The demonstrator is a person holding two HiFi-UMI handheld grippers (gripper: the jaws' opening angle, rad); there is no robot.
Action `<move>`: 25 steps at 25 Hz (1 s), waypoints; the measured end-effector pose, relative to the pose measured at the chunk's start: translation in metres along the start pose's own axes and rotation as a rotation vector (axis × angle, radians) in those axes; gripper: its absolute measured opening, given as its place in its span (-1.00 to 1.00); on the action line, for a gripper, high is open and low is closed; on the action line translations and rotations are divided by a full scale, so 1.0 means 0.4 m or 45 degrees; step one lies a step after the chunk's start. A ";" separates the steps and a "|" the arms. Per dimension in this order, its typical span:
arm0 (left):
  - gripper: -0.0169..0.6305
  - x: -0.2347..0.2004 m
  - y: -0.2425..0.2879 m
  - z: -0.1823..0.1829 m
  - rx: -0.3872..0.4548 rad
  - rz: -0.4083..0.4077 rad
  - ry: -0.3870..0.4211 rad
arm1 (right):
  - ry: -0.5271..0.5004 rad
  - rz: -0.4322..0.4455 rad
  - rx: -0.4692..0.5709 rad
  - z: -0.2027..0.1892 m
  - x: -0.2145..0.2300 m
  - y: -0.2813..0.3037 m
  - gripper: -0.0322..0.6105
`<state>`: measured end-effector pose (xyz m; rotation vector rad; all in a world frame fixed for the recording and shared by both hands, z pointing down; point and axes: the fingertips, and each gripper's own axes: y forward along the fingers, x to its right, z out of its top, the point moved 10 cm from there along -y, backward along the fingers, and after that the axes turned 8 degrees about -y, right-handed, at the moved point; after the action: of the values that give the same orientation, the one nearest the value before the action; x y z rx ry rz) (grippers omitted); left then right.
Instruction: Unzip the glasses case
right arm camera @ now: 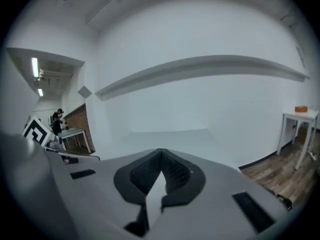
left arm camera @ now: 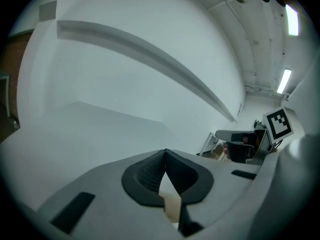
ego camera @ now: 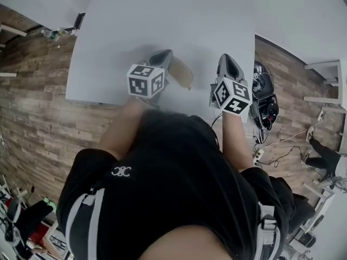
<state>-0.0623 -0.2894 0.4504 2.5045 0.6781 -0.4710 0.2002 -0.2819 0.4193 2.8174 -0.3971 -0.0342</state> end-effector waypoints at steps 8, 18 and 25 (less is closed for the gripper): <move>-0.94 0.097 -0.006 0.002 -0.013 -0.058 0.024 | -0.049 0.098 0.024 0.018 0.004 -0.038 -0.86; -0.94 0.128 -0.037 -0.038 -0.054 -0.026 -0.079 | -0.027 0.207 0.017 0.000 0.009 -0.078 -0.86; -0.93 0.135 -0.042 -0.030 -0.042 0.017 -0.074 | -0.051 0.219 0.026 -0.008 0.020 -0.129 -0.86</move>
<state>-0.0251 -0.2499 0.4301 2.4529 0.6417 -0.5214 0.2220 -0.2357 0.4074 2.7948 -0.6507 -0.0499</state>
